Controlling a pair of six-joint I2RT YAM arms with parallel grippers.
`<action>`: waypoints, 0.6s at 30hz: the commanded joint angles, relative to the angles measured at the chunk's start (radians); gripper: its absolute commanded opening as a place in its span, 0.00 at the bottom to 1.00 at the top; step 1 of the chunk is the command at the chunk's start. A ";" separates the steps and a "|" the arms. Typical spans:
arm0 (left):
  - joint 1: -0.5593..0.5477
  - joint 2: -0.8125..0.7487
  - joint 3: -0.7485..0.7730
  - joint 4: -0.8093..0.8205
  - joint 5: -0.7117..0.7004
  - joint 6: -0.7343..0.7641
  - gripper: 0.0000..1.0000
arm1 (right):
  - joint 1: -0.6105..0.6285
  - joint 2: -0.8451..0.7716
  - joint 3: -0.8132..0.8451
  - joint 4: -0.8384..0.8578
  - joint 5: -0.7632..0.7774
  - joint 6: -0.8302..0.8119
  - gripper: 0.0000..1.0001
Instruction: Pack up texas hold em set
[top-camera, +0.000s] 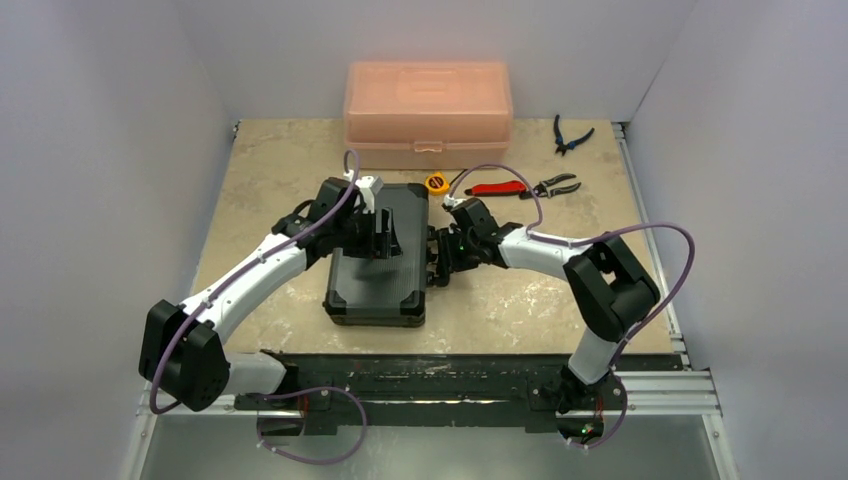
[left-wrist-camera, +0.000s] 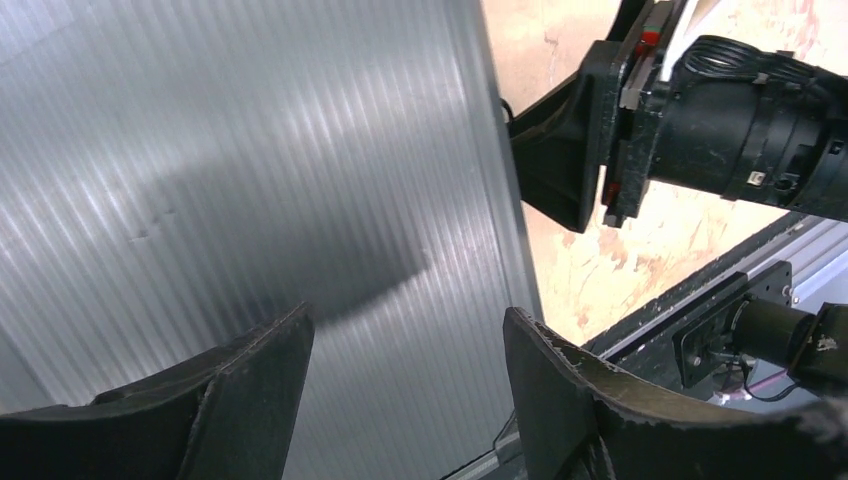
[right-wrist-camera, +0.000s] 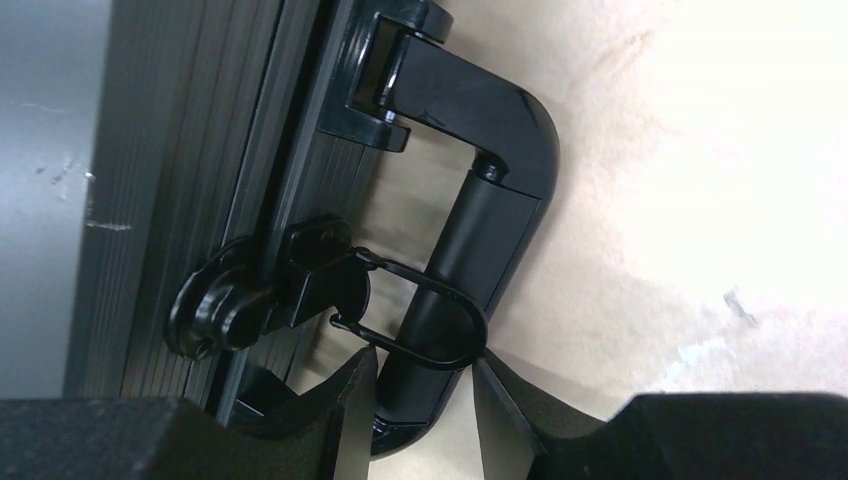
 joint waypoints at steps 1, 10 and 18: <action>-0.005 0.000 0.011 0.067 -0.030 -0.030 0.68 | 0.022 0.062 0.067 0.162 -0.111 -0.008 0.40; -0.005 -0.010 0.016 0.036 -0.085 -0.016 0.67 | 0.053 0.086 0.115 0.162 -0.153 -0.016 0.40; -0.009 -0.001 0.089 0.006 -0.081 0.019 0.63 | 0.043 -0.038 0.089 0.087 -0.135 0.016 0.47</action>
